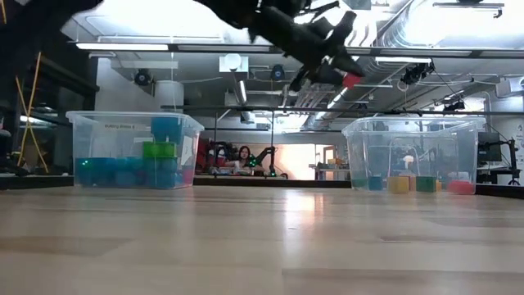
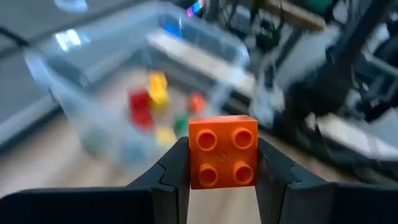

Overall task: Sort blocks by size
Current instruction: Put the small game piece into the right transparent bin

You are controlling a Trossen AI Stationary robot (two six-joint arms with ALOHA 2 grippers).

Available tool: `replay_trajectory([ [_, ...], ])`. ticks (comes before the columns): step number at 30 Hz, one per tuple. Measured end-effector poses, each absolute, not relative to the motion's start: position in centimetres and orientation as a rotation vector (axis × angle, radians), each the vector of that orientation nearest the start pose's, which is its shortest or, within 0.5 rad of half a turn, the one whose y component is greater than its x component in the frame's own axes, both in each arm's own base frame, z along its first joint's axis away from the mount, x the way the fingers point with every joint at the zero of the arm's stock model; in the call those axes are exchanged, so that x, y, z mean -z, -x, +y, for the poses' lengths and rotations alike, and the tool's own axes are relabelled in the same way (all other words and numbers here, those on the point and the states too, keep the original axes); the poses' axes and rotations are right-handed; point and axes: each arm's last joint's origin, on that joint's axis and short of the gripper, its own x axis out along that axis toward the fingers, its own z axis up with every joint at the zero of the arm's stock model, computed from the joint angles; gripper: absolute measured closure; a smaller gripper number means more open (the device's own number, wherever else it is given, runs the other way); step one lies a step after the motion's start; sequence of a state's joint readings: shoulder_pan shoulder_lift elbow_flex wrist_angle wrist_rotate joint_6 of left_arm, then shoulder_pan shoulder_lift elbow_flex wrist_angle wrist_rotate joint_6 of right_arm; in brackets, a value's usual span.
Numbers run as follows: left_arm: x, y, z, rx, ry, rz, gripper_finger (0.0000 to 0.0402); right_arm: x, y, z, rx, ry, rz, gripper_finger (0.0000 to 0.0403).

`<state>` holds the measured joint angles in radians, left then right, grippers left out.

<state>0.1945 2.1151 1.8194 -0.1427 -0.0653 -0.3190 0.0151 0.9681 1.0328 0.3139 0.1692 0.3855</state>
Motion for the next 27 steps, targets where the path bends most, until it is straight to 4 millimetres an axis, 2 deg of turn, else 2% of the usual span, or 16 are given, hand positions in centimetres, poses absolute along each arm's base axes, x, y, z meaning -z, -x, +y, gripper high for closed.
replay_trajectory([
  [3,-28.4,-50.4,12.3,-0.349,0.302,0.323,0.0306,-43.4,-19.9,-0.2,0.081,-0.416,-0.418,0.0067],
  [8,-26.9,-52.6,15.8,-0.394,0.305,0.268,0.0304,-43.2,-20.1,-0.3,0.120,-0.416,-0.415,0.0067],
  [11,-26.1,-53.5,16.9,-0.404,0.312,0.214,0.0259,-43.3,-20.0,-0.4,0.149,-0.400,-0.420,0.0067],
  [15,-24.8,-54.1,16.9,-0.400,0.313,0.234,0.0177,-43.3,-20.0,-0.4,0.153,-0.399,-0.419,0.0067],
  [18,-24.5,-54.2,16.5,-0.392,0.304,0.246,0.0129,-43.2,-20.1,-0.4,0.158,-0.380,-0.411,0.0067],
  [22,-27.1,-53.2,15.7,-0.330,0.293,0.278,0.0093,-43.2,-20.1,-0.4,0.159,-0.376,-0.411,0.0067],
  [27,-30.4,-49.6,14.3,-0.192,0.364,0.537,0.0090,-43.2,-20.1,-0.4,0.150,-0.387,-0.411,0.0067],
])
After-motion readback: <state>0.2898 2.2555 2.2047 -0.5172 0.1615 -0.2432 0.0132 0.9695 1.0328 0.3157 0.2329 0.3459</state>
